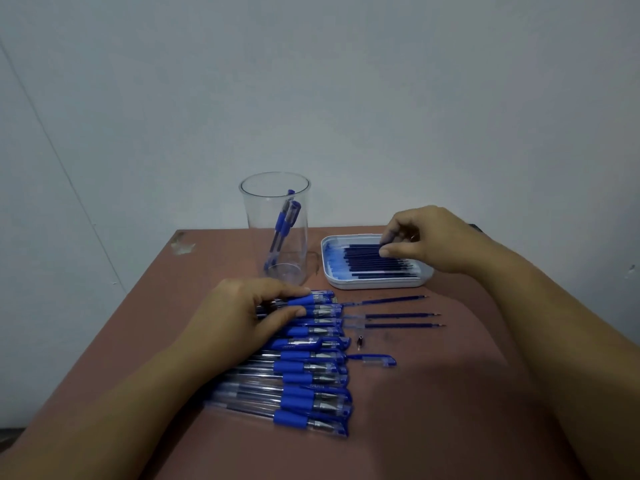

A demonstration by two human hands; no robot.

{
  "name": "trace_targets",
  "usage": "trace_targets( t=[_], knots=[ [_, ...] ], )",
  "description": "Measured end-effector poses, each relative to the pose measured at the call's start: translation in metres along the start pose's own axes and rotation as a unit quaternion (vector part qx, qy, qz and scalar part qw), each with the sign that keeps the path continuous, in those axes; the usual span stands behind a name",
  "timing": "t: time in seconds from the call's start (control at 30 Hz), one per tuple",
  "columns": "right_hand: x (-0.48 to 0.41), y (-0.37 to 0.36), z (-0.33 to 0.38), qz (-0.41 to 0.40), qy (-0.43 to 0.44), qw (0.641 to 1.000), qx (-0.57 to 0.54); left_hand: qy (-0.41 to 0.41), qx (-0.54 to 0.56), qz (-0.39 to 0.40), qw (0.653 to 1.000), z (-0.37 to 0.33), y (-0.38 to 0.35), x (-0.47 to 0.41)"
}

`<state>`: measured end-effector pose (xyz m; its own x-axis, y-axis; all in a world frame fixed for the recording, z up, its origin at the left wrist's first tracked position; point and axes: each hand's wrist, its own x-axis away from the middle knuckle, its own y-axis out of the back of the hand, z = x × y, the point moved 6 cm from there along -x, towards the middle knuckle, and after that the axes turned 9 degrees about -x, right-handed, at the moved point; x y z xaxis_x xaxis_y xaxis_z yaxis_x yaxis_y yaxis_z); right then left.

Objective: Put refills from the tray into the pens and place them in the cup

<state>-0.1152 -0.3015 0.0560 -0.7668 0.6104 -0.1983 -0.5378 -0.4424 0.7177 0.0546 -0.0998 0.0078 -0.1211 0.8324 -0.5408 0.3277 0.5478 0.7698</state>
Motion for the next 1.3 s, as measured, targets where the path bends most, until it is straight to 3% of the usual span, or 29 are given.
trace_targets(
  t=[0.2, 0.4, 1.1, 1.3],
  knots=[
    [0.049, 0.001, 0.037, -0.035, 0.052, 0.997, -0.053, 0.005, 0.001, -0.007, 1.0, 0.0, 0.002, 0.0],
    [0.068, -0.025, 0.019, -0.057, 0.066, 0.988, -0.128, 0.012, 0.015, -0.02, 1.0, -0.002, 0.005, 0.001],
    [0.063, -0.039, 0.008, -0.021, 0.064, 0.987, -0.144, 0.012, 0.038, -0.02, 0.999, 0.001, 0.003, 0.0],
    [0.063, -0.033, 0.007, -0.042, 0.074, 0.986, -0.145, 0.011, 0.053, -0.023, 0.998, -0.001, 0.005, -0.001]
  ],
)
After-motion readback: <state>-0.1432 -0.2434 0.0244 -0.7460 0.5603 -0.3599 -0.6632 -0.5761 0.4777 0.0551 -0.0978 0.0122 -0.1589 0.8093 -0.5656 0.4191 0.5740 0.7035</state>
